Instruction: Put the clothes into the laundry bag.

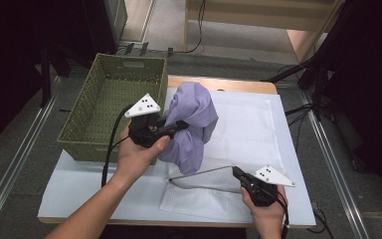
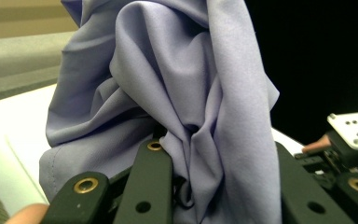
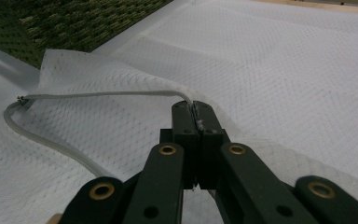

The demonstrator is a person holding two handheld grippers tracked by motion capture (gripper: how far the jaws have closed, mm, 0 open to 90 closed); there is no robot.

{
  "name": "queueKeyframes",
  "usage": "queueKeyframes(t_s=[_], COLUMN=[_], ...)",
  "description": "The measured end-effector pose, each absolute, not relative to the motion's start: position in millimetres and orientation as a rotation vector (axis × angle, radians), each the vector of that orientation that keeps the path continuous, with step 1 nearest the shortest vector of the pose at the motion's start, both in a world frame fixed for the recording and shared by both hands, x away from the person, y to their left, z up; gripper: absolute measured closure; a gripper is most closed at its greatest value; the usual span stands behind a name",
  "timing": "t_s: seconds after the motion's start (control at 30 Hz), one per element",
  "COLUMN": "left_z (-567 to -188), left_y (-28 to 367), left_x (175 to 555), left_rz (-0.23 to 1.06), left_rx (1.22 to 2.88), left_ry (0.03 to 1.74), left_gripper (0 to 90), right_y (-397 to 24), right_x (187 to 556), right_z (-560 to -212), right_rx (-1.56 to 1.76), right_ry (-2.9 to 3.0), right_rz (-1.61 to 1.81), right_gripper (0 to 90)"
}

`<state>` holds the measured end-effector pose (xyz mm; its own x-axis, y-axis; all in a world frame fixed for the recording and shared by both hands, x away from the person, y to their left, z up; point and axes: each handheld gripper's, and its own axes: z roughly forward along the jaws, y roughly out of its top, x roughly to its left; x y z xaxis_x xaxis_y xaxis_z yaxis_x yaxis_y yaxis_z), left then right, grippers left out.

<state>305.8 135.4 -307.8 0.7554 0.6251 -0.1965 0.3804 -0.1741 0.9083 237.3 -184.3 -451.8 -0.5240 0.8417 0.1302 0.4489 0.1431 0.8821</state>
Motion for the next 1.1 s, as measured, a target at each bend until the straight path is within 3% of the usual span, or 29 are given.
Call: queueKeyframes(t_s=[0.57,0.8,1.1], left_z=[-348,-351,-355], left_y=[148,154,160], left_x=[261,240,218], left_rz=[0.149,0.173,0.086], left_rx=[1.782,1.795,1.766], left_ry=[0.729,0.697,0.641], left_gripper=[76.6,76.6,76.6], right_y=[-180,-175,-173], right_x=[241,246,260], right_z=[-452,-451,-441], right_rx=[1.257,1.267,1.283], right_ry=[2.008,2.002,1.971], right_rz=[1.331,1.337,1.353], right_gripper=[90.0,90.0,90.0])
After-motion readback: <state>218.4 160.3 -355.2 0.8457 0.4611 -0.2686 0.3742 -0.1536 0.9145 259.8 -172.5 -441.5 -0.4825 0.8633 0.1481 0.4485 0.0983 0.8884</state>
